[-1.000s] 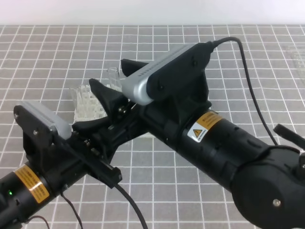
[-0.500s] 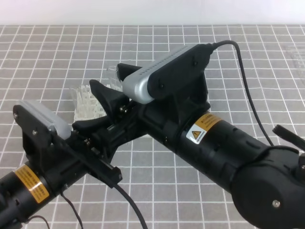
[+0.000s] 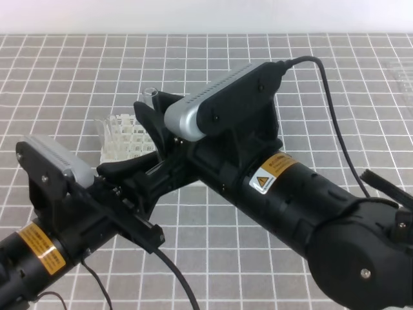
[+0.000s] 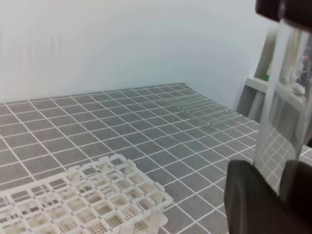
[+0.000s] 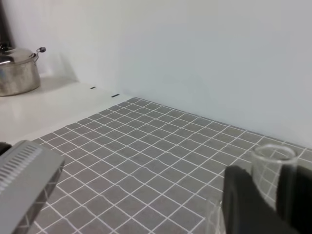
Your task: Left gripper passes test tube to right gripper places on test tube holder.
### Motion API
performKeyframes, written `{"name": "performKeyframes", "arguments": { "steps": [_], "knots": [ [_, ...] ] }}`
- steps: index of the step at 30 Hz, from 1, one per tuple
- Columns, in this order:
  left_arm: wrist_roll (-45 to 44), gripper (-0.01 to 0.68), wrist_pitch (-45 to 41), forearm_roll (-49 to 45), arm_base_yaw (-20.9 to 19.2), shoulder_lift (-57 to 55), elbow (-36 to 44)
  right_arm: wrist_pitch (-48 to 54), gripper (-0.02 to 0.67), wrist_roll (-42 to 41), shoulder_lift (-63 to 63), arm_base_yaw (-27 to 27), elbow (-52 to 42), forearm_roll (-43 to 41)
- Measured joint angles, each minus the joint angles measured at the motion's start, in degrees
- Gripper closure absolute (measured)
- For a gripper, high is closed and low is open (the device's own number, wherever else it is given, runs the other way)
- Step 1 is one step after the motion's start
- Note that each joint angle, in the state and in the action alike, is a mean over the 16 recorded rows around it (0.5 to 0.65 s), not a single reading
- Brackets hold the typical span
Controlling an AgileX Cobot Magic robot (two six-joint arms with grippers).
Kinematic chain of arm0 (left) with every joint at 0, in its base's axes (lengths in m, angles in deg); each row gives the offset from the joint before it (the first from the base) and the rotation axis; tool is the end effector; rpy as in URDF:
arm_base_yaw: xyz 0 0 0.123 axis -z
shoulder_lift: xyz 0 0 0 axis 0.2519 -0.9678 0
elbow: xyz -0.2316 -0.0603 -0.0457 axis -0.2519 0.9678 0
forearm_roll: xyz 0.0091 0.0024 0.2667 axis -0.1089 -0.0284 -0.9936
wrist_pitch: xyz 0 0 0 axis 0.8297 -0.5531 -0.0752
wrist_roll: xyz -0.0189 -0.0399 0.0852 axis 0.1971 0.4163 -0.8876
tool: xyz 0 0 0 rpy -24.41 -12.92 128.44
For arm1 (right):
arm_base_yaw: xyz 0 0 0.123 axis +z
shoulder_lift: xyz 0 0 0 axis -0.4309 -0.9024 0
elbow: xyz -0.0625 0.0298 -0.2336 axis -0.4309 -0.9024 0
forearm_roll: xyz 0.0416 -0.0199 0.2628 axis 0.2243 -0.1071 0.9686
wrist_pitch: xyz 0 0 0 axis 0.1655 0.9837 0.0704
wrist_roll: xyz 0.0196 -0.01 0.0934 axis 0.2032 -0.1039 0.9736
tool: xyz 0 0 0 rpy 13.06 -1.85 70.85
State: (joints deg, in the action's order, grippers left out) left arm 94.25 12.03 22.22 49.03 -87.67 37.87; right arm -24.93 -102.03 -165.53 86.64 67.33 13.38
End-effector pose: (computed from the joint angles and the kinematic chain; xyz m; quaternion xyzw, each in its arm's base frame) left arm 0.1931 -0.1596 0.1979 0.2330 0.6661 -0.3400 0.6217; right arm 0.1904 0.3014 0.2841 -0.2577 0.6552 0.3220 0.6330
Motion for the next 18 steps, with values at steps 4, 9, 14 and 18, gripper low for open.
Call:
{"name": "performKeyframes", "arguments": {
  "steps": [4, 9, 14, 18],
  "knots": [
    [0.08, 0.622, -0.22, -0.37, -0.02, 0.01, 0.01, -0.04, 0.520, -0.19, -0.01, -0.05, 0.00, -0.39],
    [0.16, 0.591, -0.26, -0.93, -0.04, 0.01, 0.01, 0.13, 0.531, -0.37, -0.02, -0.10, 0.00, -0.94],
    [0.23, 0.510, -0.32, -1.44, -0.07, 0.03, 0.01, 0.52, 0.541, -0.36, -0.02, -0.10, 0.00, -1.60],
    [0.48, 0.431, -0.13, -1.47, -0.06, 0.05, 0.01, 0.77, 0.546, -0.46, -0.02, -0.05, 0.00, -1.84]
  ]
}}
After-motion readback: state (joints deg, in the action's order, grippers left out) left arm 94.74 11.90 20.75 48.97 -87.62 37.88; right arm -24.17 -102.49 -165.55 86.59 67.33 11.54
